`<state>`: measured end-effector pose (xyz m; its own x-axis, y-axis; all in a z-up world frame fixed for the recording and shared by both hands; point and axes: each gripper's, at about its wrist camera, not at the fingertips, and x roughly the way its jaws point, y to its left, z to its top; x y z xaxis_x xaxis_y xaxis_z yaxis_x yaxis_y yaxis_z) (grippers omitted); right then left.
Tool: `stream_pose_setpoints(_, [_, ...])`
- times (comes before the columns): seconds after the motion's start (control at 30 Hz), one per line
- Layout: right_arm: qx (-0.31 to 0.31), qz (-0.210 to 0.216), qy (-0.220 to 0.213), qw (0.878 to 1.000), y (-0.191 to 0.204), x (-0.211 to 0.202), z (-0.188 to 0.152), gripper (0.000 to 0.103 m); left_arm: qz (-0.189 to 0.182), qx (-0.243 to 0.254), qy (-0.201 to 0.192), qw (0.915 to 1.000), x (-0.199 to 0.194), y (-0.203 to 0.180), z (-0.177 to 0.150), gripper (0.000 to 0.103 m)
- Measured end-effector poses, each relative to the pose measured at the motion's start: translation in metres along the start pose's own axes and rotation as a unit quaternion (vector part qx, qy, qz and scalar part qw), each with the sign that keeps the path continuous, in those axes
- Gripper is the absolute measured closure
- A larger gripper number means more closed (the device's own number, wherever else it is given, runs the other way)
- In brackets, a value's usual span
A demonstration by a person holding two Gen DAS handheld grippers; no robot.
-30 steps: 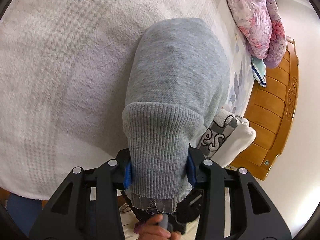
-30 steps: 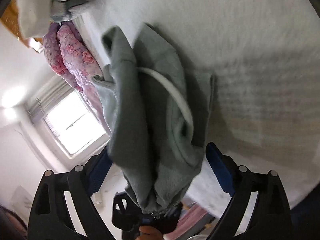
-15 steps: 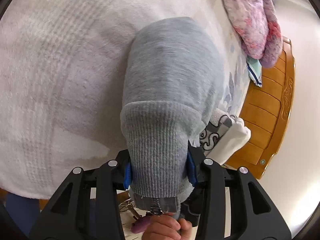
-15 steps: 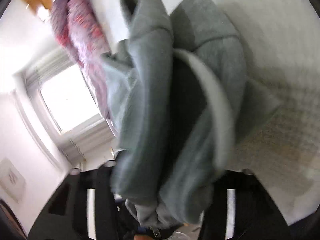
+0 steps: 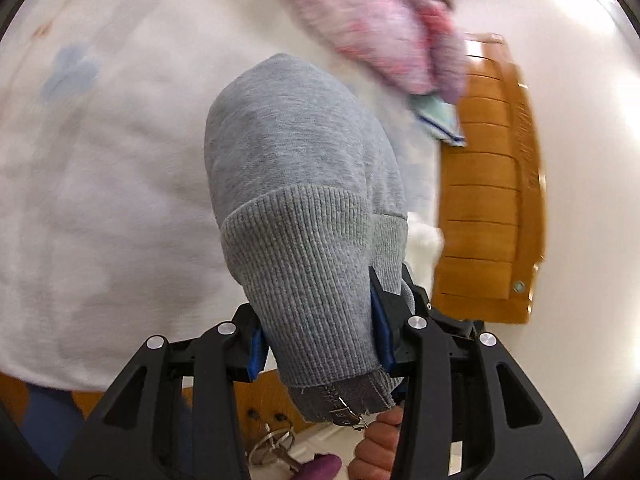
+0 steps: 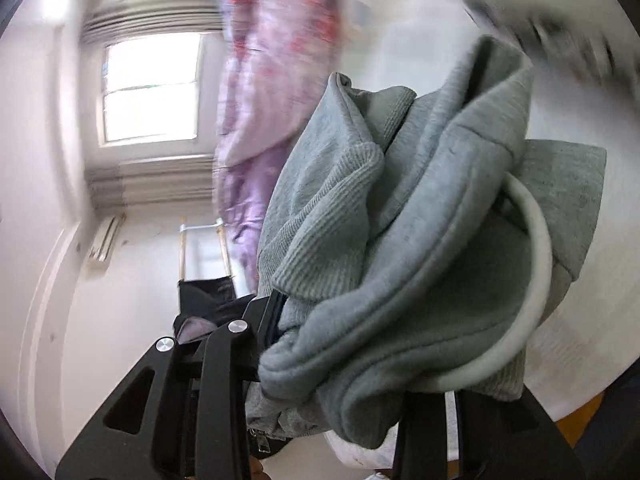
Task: Fold large clothes
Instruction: 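Carry the folded hoodie with both grippers onto the clothes stack by the headboard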
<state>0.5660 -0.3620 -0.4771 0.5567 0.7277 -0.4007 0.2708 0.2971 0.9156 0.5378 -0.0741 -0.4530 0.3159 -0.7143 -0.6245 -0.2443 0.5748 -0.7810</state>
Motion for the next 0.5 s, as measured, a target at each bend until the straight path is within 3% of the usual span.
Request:
stream_pose_setpoints(0.17, [-0.078,0.032,-0.020,0.996,0.036,-0.086,0.064,0.071,-0.059,0.058,-0.038,0.9958,0.034,-0.092,-0.023,0.062])
stream_pose_setpoints(0.3, [-0.117,0.048,-0.018,0.992,0.039,-0.139,0.115,0.071,-0.097,0.111,-0.078,0.9861,0.090,-0.158,-0.053,0.062])
stream_pose_setpoints(0.4, [-0.125,0.031,-0.007,0.992,0.012,-0.168,0.156,0.071,-0.089,0.130,-0.085,0.9838,0.138,-0.178,-0.075,0.062])
stream_pose_setpoints(0.5, [-0.110,-0.019,0.019,0.994,-0.044,-0.183,0.187,0.071,-0.055,0.122,-0.047,0.9899,0.207,-0.177,-0.097,0.062])
